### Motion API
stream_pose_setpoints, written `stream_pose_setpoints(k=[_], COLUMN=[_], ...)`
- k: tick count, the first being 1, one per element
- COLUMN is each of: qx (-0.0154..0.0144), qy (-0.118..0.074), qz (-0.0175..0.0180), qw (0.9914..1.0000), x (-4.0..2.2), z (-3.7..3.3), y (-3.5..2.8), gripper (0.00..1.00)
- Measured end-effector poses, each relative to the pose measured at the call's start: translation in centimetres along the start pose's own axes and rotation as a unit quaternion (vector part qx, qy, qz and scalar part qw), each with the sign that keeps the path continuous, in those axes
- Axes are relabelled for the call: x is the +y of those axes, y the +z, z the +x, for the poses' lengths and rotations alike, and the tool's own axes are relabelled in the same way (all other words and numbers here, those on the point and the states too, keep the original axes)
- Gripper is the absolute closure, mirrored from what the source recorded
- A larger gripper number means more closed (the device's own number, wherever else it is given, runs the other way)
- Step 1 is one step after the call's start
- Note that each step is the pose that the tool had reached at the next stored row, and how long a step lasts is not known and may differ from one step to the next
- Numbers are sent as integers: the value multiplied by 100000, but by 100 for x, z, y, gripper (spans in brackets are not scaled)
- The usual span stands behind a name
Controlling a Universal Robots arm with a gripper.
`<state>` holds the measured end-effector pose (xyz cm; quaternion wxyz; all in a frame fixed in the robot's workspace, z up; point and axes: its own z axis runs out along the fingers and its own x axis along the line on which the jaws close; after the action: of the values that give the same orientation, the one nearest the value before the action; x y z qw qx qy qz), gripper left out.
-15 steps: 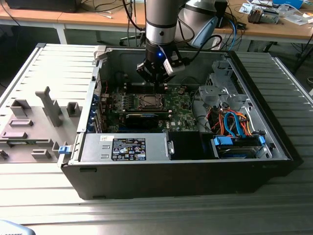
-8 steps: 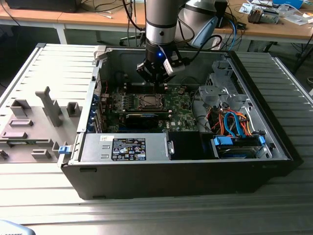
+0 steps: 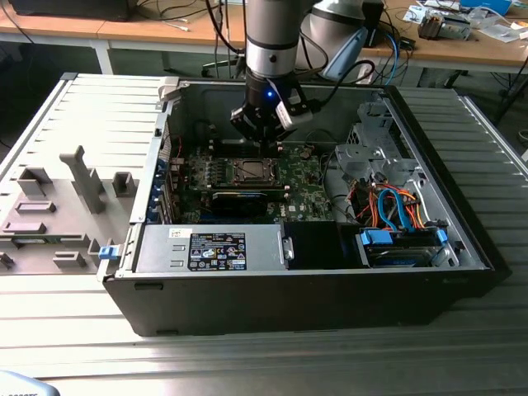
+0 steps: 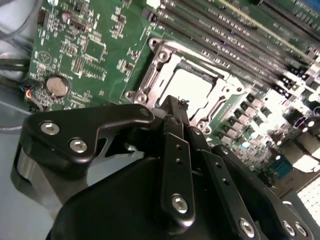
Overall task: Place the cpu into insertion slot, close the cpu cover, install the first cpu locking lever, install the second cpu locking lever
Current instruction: 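Install the second cpu locking lever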
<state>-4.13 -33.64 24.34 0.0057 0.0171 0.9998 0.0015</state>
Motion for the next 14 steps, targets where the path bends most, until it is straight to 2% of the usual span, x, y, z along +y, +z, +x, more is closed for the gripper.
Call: stream_pose_setpoints(k=[1,3,4,5,6,9,10,12,13,14], qx=[0,15,38,50,65,151,164,164,174,172], qy=[-3,1,12,15,22,53,52,53,53,58], qz=[-48,-514,-1097,-1543,-2165,-4477,-4780,-4972,-5098,-5203], qw=[100000,99999,99994,99988,99977,99900,99886,99876,99870,99864], x=[-20,-75,-130,-157,-180,-268,-302,-395,-475,-521], z=[-1,-3,-4,-5,-6,-9,-10,-11,-10,-6], y=[0,1,0,0,1,0,0,3,8,17], gripper=[89,89,89,89,89,89,89,89,89,89])
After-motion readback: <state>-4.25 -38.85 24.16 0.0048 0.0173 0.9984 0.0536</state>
